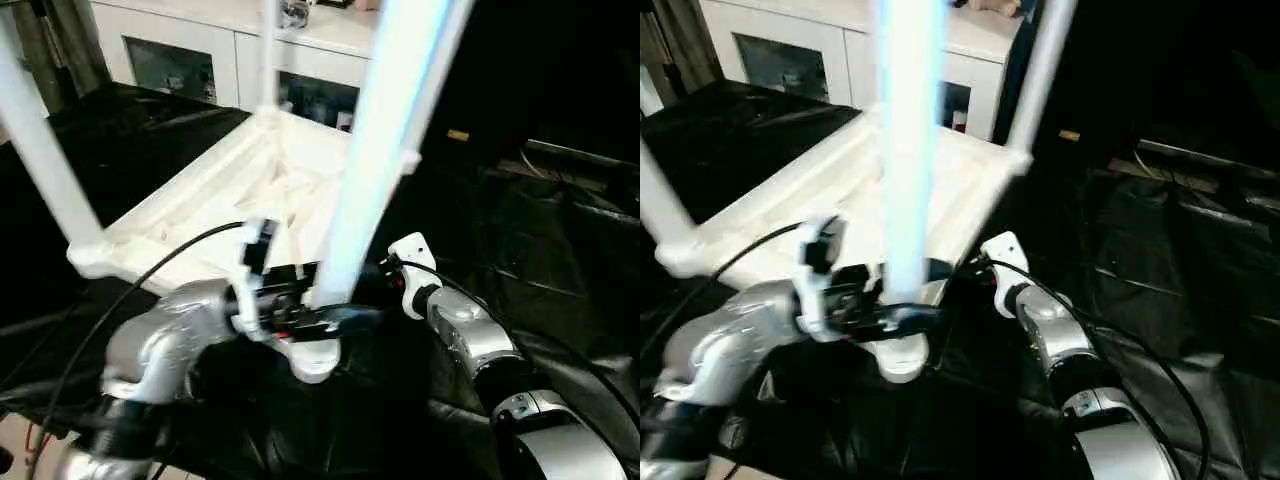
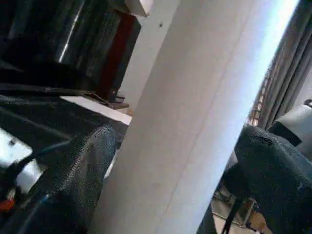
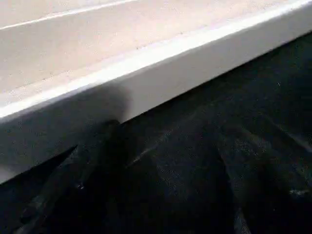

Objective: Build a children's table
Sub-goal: Rotate table base

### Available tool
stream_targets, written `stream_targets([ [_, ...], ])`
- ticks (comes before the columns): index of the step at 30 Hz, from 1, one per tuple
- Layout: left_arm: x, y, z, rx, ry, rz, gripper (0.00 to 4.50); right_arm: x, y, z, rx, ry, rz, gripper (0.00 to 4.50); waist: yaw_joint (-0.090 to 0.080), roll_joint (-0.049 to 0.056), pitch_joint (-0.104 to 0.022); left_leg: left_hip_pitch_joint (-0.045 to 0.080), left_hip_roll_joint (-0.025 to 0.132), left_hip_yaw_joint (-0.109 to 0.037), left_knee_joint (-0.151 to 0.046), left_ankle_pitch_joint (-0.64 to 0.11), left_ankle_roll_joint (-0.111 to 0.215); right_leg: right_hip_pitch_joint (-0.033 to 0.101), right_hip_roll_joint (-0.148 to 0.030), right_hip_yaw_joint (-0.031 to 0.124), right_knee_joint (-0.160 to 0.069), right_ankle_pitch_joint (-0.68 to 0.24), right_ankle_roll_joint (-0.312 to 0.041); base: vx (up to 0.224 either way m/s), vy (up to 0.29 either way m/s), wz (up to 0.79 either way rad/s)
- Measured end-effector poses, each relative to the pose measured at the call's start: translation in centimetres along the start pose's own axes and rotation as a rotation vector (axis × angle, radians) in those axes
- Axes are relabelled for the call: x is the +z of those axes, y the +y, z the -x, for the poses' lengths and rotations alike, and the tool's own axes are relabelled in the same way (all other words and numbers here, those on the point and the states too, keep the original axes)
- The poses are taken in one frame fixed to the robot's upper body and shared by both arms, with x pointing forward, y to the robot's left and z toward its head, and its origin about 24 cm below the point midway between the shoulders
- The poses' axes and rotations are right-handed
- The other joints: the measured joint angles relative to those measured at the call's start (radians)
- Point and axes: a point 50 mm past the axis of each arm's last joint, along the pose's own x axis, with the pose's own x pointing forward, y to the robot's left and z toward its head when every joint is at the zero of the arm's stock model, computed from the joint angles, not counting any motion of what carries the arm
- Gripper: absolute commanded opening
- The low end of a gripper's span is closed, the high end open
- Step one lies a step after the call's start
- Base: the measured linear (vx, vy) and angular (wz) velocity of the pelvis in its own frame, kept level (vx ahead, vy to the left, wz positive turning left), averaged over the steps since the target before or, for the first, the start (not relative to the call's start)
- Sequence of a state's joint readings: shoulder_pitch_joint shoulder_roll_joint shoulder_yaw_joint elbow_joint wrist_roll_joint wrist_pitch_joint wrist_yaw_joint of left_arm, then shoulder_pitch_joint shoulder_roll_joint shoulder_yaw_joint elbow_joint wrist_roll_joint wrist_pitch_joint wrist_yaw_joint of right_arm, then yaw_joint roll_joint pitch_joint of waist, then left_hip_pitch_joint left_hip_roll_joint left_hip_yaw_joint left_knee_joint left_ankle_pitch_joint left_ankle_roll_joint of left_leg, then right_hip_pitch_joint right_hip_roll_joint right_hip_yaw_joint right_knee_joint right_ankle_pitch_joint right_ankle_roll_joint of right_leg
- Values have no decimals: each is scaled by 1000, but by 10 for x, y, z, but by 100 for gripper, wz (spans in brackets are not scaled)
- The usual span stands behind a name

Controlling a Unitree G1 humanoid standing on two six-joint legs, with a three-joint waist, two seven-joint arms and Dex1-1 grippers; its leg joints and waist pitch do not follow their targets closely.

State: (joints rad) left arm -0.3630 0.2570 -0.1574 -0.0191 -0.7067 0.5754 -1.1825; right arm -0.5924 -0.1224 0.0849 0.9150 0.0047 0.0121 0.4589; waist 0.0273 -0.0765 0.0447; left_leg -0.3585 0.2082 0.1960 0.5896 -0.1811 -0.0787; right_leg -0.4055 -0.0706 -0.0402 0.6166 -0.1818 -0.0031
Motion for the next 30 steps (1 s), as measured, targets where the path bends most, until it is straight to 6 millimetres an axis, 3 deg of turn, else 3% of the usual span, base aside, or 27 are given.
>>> stream_targets([
  [5, -2, 14, -28, 3, -12, -55, 440, 0, -2, -1, -3, 2, -2, 352, 2, 1, 1, 0, 0, 0, 1, 0, 0, 0, 0, 0, 0, 1, -1, 0, 0, 0],
  [10, -3, 19, -45, 18, -16, -100, 440, 1, -1, -1, 3, -5, 3, 352, 0, 2, 1, 0, 1, 0, 0, 0, 0, 0, 1, 0, 0, 1, -1, 0, 0, 0],
  [13, -3, 32, -50, 121, 0, -172, 440, 1, 1, -3, -14, -12, -3, 352, 0, 3, 1, 0, 0, 0, 0, 0, 0, 0, 1, 0, -1, 1, -2, 0, 0, 0],
  [19, -7, 46, -38, 260, 77, -303, 440, 3, 0, -4, -49, -35, -16, 352, 2, 6, 2, 1, 1, 0, 0, 0, 0, 0, 1, 0, -1, 1, -2, 0, 0, 0],
  [21, -8, 47, -29, 285, 118, -335, 440, 4, -2, -2, -48, -47, -8, 352, 4, 12, 4, 0, 1, 0, 0, 0, 0, 0, 1, 0, -1, 1, -2, 0, 0, 0],
  [24, -12, 52, -14, 342, 198, -379, 440, 1, -12, 7, -71, -58, 6, 352, 7, 20, 6, 0, 0, 0, 0, 0, 0, 0, 0, 0, -1, 1, -2, 0, 0, 0],
  [30, -25, 62, 8, 413, 279, -384, 440, -13, -26, 26, -118, -56, 3, 352, 8, 23, 8, 0, 0, 0, 0, 0, 0, 0, 0, 0, -1, 2, -3, 0, 0, 0],
])
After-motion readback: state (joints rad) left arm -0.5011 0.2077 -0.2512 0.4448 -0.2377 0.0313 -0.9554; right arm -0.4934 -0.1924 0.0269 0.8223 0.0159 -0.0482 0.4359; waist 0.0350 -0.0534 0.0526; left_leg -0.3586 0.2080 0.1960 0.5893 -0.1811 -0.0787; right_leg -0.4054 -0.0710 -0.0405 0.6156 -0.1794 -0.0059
